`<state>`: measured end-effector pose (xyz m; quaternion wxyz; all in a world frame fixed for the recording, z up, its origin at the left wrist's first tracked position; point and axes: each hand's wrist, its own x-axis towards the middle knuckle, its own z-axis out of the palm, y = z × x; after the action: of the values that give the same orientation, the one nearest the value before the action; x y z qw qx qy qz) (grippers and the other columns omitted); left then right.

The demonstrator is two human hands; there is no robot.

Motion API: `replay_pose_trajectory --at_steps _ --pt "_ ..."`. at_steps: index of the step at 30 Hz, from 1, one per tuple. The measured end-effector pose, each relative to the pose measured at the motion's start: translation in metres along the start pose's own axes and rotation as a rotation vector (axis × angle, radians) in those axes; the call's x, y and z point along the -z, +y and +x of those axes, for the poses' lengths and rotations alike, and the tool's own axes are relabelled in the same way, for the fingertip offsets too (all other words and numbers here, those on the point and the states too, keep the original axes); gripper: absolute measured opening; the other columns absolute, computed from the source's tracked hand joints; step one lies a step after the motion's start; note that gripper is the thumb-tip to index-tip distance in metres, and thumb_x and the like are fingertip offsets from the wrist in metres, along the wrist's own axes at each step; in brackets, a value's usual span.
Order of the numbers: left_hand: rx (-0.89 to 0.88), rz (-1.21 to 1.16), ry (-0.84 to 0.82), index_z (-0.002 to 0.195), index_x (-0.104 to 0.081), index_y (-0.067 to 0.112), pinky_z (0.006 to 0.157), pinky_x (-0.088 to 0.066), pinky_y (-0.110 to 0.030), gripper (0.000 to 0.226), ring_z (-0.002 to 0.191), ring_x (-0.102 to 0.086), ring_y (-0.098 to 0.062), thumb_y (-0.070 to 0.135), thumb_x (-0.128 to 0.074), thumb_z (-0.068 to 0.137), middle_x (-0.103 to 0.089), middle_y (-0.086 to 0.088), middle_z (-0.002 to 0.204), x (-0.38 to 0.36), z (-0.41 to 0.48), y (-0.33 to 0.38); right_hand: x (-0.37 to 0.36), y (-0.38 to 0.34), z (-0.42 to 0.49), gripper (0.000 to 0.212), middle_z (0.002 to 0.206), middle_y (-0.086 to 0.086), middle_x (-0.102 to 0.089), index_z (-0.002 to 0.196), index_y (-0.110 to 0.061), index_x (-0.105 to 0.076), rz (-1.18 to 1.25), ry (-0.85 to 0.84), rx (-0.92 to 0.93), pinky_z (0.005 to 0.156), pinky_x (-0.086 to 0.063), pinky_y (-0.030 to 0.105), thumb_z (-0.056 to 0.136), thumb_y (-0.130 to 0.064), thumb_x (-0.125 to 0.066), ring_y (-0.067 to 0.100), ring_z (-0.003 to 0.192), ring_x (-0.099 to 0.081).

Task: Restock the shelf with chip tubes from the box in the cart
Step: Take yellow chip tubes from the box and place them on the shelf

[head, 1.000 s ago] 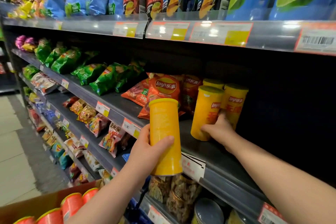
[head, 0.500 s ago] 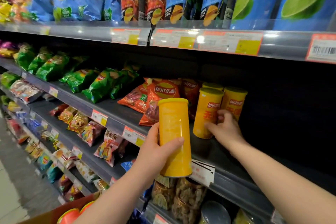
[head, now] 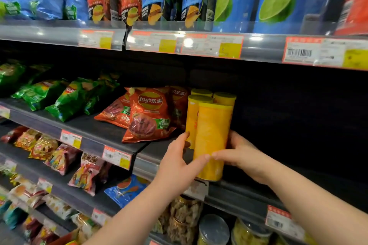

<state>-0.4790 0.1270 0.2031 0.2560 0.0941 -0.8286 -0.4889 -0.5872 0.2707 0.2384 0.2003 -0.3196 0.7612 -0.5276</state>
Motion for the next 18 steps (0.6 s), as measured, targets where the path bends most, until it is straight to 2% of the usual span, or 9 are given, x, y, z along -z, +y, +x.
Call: replay_pose_trajectory --at_steps 2,4,5,7,12,18 --pt "-0.202 0.334 0.035 0.133 -0.049 0.023 0.096 -0.04 -0.028 0.068 0.115 -0.048 -0.009 0.06 -0.055 0.077 -0.05 0.011 0.12 -0.004 -0.004 -0.016 0.007 0.006 0.006 0.094 0.132 -0.009 -0.052 0.135 -0.036 -0.034 -0.046 0.131 -0.016 0.103 -0.044 0.044 0.056 -0.038 -0.086 0.017 0.121 -0.053" --pt "-0.386 0.584 0.045 0.111 -0.064 0.021 0.086 -0.049 -0.034 0.057 0.097 -0.059 -0.015 0.061 -0.049 0.074 -0.06 0.007 0.103 -0.01 -0.007 -0.034 0.011 0.013 0.014 0.088 0.128 -0.005 -0.05 0.14 -0.025 -0.031 -0.061 0.26 -0.034 0.101 -0.044 0.04 0.069 -0.022 -0.083 0.021 0.122 -0.051" --pt "-0.437 0.673 0.042 0.103 -0.065 0.024 0.082 -0.053 -0.037 0.051 0.089 -0.061 -0.015 0.061 -0.049 0.072 -0.061 0.008 0.096 -0.014 -0.01 -0.044 0.011 0.016 0.018 0.086 0.132 0.0 -0.05 0.14 -0.02 -0.032 -0.08 0.318 -0.033 0.1 -0.044 0.04 0.071 -0.017 -0.082 0.023 0.122 -0.05" --pt "-0.485 0.798 0.024 0.098 -0.061 0.031 0.084 -0.054 -0.043 0.045 0.086 -0.059 -0.011 0.063 -0.048 0.069 -0.058 0.014 0.092 -0.019 -0.013 -0.055 0.01 0.022 0.028 0.086 0.137 0.009 -0.048 0.139 -0.015 -0.033 -0.132 0.413 -0.022 0.099 -0.044 0.041 0.069 -0.015 -0.083 0.026 0.122 -0.05" --pt "-0.522 0.824 0.084 0.1 -0.052 0.037 0.094 -0.044 -0.039 0.042 0.092 -0.045 -0.005 0.065 -0.046 0.069 -0.053 0.017 0.094 -0.022 -0.012 -0.068 0.006 0.022 0.044 0.089 0.137 0.013 -0.047 0.14 -0.009 -0.026 -0.199 0.47 -0.014 0.094 -0.041 0.035 0.071 -0.016 -0.083 0.031 0.123 -0.049" --pt "-0.502 0.824 0.104 0.099 -0.05 0.04 0.097 -0.038 -0.037 0.038 0.093 -0.046 -0.004 0.062 -0.05 0.067 -0.052 0.019 0.095 -0.022 -0.011 -0.069 0.014 0.036 0.052 0.09 0.137 0.011 -0.046 0.144 -0.015 -0.02 -0.26 0.289 -0.144 0.097 -0.041 0.036 0.074 -0.012 -0.077 0.028 0.122 -0.049"
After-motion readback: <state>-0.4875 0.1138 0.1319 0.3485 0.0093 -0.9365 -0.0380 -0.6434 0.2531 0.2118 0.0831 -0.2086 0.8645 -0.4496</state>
